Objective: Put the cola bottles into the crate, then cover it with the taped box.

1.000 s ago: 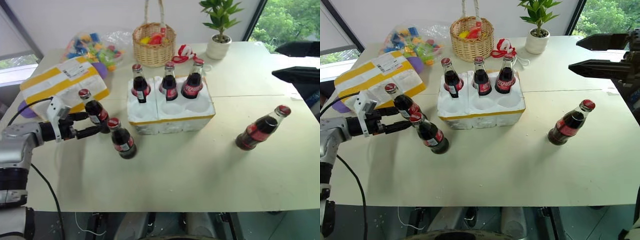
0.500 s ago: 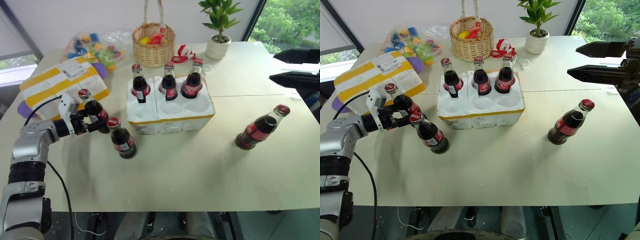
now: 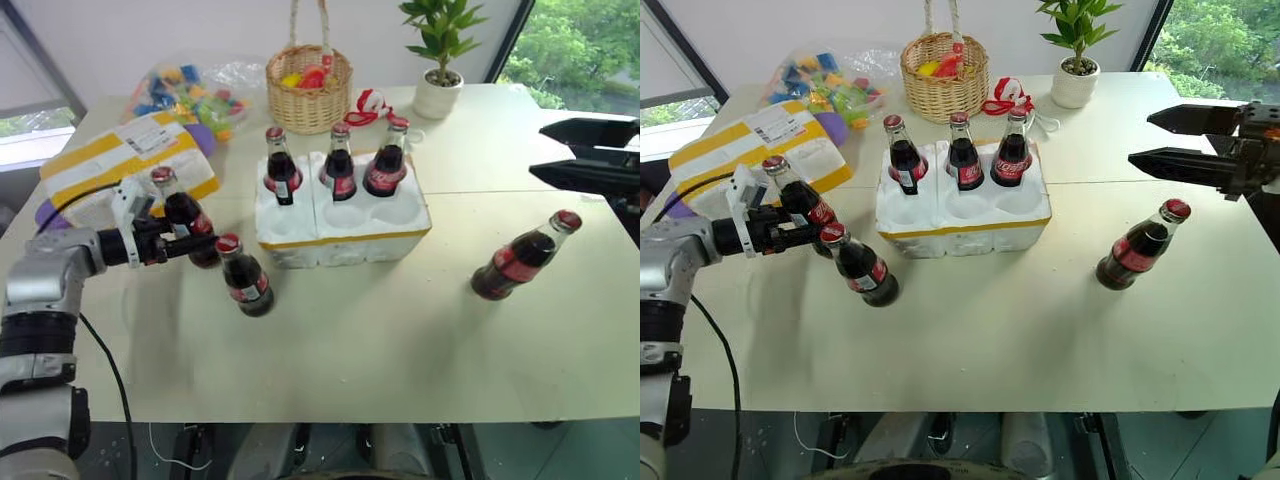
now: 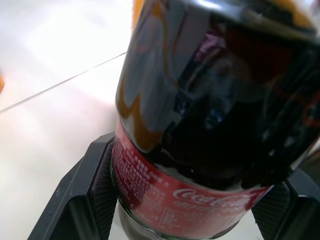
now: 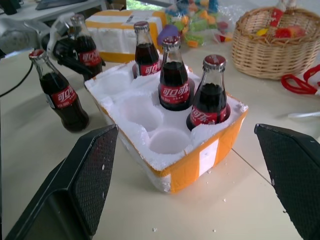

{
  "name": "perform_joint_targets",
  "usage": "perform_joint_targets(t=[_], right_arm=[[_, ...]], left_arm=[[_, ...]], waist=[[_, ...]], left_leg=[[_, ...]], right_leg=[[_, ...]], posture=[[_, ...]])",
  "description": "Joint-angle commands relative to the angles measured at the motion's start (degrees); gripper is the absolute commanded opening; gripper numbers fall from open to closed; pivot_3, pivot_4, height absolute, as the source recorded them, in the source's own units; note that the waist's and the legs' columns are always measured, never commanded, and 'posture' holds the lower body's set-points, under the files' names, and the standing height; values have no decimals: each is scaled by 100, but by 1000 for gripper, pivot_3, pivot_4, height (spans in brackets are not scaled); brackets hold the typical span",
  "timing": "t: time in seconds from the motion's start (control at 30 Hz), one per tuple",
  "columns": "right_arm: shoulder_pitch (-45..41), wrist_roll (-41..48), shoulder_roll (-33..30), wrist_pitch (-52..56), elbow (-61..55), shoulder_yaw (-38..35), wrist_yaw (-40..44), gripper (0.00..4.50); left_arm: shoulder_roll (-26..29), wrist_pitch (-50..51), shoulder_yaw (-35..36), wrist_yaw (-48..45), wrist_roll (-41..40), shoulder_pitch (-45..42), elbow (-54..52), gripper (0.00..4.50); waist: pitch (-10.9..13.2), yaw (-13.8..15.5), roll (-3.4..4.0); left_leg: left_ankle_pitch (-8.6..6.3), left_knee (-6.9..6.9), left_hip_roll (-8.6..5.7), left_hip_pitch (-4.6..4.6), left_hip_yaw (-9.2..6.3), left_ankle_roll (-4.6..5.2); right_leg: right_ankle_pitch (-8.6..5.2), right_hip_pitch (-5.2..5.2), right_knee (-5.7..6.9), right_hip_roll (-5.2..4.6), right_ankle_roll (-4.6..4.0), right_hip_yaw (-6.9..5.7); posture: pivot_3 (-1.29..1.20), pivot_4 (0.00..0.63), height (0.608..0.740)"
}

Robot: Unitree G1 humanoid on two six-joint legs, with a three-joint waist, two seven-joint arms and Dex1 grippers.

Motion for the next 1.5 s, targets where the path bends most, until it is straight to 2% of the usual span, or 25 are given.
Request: perform_joint_targets(t=[0.03,0.2,0.33,0.6,0.8,0.97,1.27,1.43,1.5], right_arm=[[10,106,-3,-133,-115,-320,-95,4500],[260,140,48,-167,-212,-494,-209,4500],[652,243,65,-58,-470,-894,-366,4500],[1457,418,81,178,-954,-1676,-678,4500],[1943,540,141,344,-1240,-2168,-888,4500],[2114,623,181,401,-1332,-2306,-1039,4500],[2029,690,191,292,-1259,-2089,-1183,4500],[1841,644,199,175,-1127,-1840,-1205,4500],[1740,609,194,117,-1055,-1718,-1214,4500]], left_arm=[[215,197,75,-373,-324,-707,-310,2864],[95,363,-236,-811,-283,-1602,-55,2864],[-270,156,-698,-1258,-98,-2508,549,2864],[-861,-531,-1105,-1719,347,-3378,1741,2864],[-1218,-804,-1247,-1885,516,-3302,1933,2864],[-1423,-846,-1250,-1880,570,-3185,1889,2864],[-1498,-1802,-1444,-1513,1181,-2759,2229,2864],[-1612,-1952,-1383,-1221,1256,-2696,2476,2864],[-1636,-1959,-1345,-1116,1248,-2689,2526,3916]], waist=[[2,10,-4],[3,-14,-7],[4,-9,-9],[8,-48,-14],[9,-18,-17],[10,-17,-18],[10,-21,-18],[10,-36,-18],[9,-25,-17]], left_leg=[[0,2,0,-1,-1,0],[5,7,-1,-4,0,-8],[13,7,-1,-6,0,-20],[11,15,-1,-6,3,-13],[6,38,-1,-15,3,-4],[-4,81,-4,-43,1,12],[5,80,-4,-52,1,-3],[-2,80,-3,-51,1,9],[-4,81,-3,-50,1,13]], right_leg=[[0,0,-1,0,0,-1],[4,4,-6,0,6,-1],[4,3,-6,1,7,-3],[5,4,-1,1,9,-3],[8,6,1,1,15,-3],[24,5,-3,2,38,-3],[27,-5,-4,1,38,-3],[28,-6,-1,2,37,-3],[28,-5,-1,2,37,-3]], posture=[[0,150,732],[0,150,732],[0,150,732],[0,150,732],[0,150,732],[0,150,732],[0,150,732],[0,150,732],[0,150,732]])
